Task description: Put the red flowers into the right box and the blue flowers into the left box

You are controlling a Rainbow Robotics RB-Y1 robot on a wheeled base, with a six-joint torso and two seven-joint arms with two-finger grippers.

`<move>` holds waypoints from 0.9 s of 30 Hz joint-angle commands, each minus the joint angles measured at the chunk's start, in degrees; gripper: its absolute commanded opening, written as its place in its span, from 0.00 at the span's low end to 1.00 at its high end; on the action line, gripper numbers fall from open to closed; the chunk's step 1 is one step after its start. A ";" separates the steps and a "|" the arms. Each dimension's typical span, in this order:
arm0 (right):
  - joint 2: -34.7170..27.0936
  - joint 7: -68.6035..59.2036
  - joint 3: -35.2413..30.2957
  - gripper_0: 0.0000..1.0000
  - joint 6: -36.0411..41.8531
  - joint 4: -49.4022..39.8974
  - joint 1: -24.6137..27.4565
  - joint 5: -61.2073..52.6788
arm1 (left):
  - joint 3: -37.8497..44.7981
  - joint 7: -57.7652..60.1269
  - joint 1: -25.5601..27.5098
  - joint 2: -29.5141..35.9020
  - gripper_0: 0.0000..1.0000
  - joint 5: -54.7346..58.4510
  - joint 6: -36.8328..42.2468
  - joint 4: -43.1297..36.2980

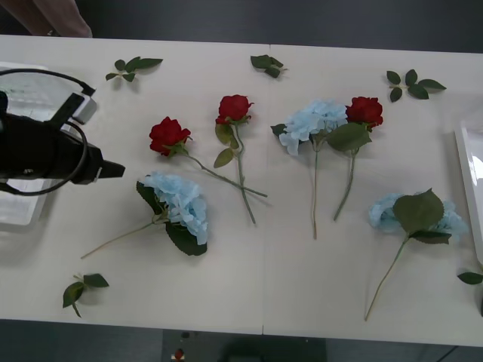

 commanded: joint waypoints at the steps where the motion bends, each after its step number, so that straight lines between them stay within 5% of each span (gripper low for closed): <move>1: -4.86 6.32 -1.56 0.00 0.06 -1.25 -0.82 -0.11 | -2.11 -1.56 0.15 1.37 1.00 -0.80 -0.11 -2.68; 13: -11.19 22.67 -4.38 0.00 -12.51 17.82 -0.55 -2.92 | -12.31 -2.35 -0.55 0.93 1.00 -7.22 -4.24 -2.86; 27: -12.86 28.82 5.73 0.00 -31.23 37.42 -0.55 -9.16 | -22.15 -1.73 -4.86 -3.64 1.00 -14.07 -9.07 2.24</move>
